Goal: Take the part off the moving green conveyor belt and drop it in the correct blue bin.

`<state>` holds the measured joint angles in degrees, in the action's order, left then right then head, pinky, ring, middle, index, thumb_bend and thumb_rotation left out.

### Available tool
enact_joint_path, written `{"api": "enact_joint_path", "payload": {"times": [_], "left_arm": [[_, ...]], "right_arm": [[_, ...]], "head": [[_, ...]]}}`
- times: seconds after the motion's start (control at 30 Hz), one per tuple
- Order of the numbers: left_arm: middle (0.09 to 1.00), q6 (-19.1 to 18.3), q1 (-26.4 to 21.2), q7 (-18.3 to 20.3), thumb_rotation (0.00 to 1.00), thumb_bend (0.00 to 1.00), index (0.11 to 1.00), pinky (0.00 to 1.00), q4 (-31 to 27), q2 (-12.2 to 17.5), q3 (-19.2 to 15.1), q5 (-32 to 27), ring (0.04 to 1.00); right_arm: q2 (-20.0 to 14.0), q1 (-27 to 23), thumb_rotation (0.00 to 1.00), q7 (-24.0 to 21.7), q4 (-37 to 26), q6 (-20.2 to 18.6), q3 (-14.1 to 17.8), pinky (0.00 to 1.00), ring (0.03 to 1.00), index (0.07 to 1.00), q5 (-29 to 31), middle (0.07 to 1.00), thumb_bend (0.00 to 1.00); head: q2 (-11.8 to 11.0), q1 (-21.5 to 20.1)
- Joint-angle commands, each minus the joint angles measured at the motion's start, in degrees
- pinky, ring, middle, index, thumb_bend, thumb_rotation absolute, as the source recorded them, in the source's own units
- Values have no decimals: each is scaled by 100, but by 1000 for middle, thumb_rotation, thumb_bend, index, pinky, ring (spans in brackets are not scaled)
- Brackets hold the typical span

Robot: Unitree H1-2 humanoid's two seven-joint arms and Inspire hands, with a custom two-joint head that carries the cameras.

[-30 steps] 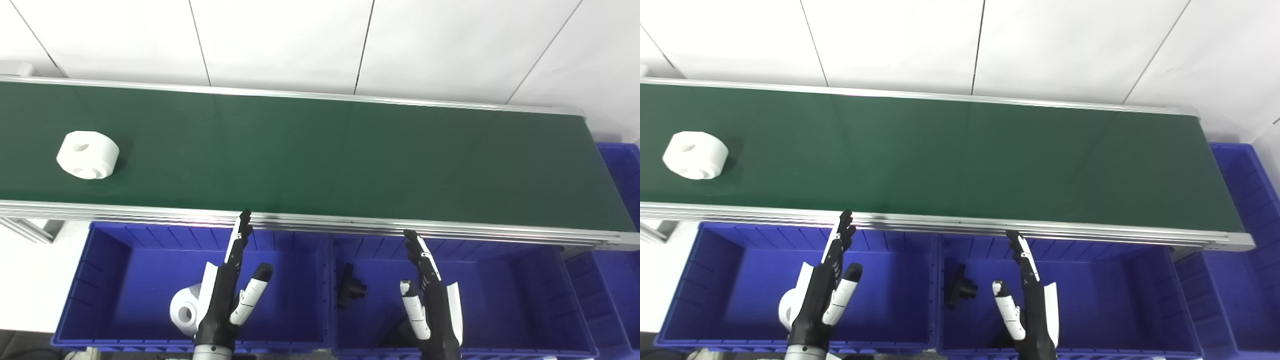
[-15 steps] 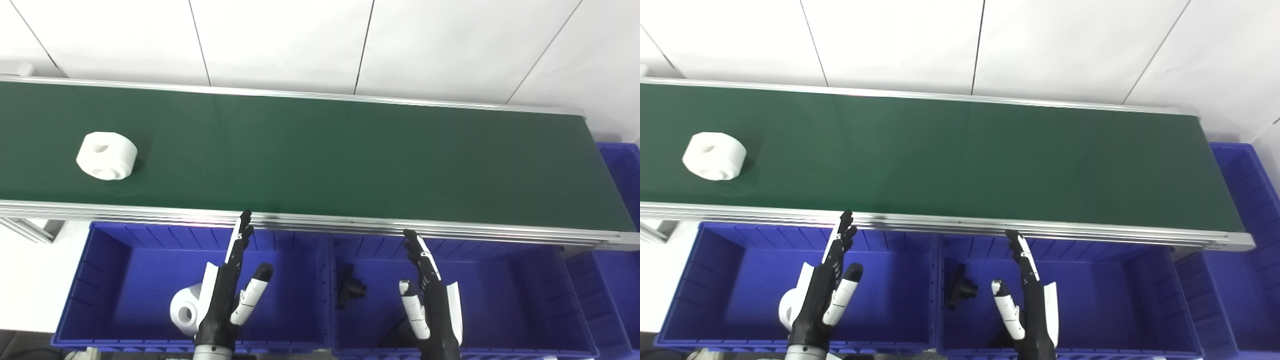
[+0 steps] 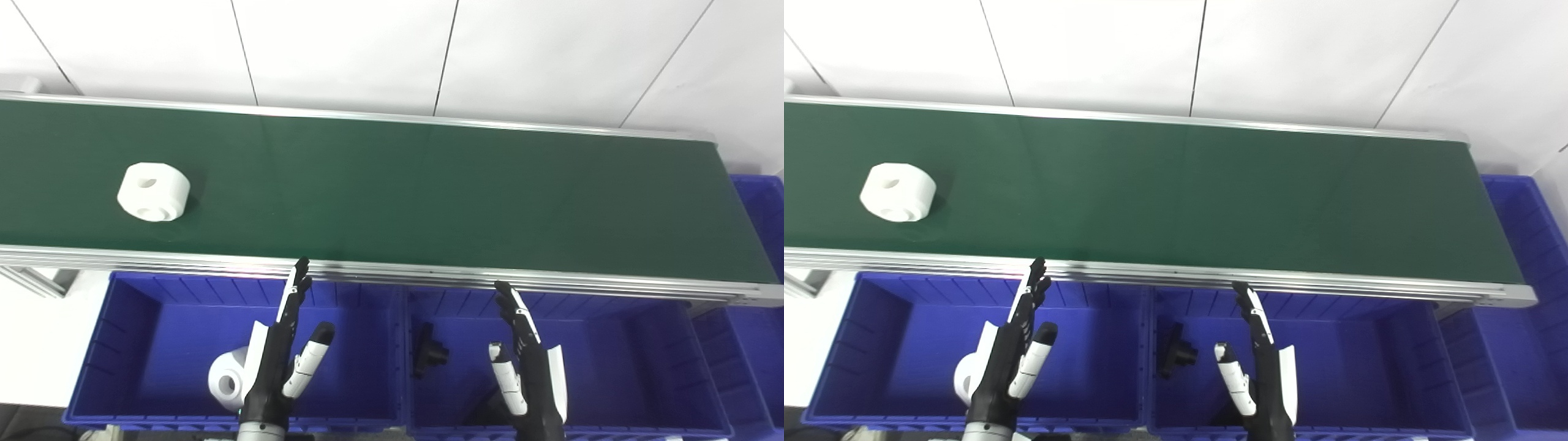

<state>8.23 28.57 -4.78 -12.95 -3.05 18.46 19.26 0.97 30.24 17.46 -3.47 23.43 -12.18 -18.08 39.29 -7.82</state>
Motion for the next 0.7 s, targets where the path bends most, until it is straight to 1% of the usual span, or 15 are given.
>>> {"api": "enact_joint_path", "payload": {"times": [0.0, 0.33, 0.5, 0.53, 0.57, 0.63, 0.67], "left_arm": [[1000, 55, 17, -5, 1000, 706, 1000, 977, -162, -188, 159, 39, 969], [1000, -4, 22, 15, 1000, 694, 1000, 978, -192, -192, 168, 27, 971], [1000, 38, 18, -15, 1000, 702, 1000, 967, -151, -198, 177, 64, 965], [1000, 41, 10, -24, 1000, 702, 1000, 966, -128, -208, 181, 76, 964], [1000, 42, 5, -30, 1000, 707, 1000, 966, -113, -215, 183, 83, 962], [1000, 82, -16, -90, 1000, 700, 1000, 949, -4, -247, 207, 185, 951], [1000, 101, -26, -111, 1000, 693, 1000, 939, 52, -258, 224, 232, 945]], "right_arm": [[25, 14, 977, 13, -95, 330, 17, 896, 900, 893, -17, 940, 723], [44, 20, 975, 31, -91, 337, 26, 884, 886, 888, -11, 930, 726], [30, 24, 981, 6, -90, 331, 31, 884, 887, 893, 0, 934, 722], [15, 15, 982, 3, -74, 334, 33, 884, 888, 894, 15, 935, 721], [4, 8, 981, 2, -62, 337, 34, 885, 889, 897, 28, 937, 719], [-66, -35, 980, 36, 14, 344, 20, 881, 884, 898, 120, 937, 719], [-103, -52, 982, 47, 48, 345, 11, 881, 883, 900, 175, 937, 726]], "head": [[-3, 1], [-4, 11], [-38, 71], [-86, 153], [-86, 153], [-264, 360], [-310, 416]]}}
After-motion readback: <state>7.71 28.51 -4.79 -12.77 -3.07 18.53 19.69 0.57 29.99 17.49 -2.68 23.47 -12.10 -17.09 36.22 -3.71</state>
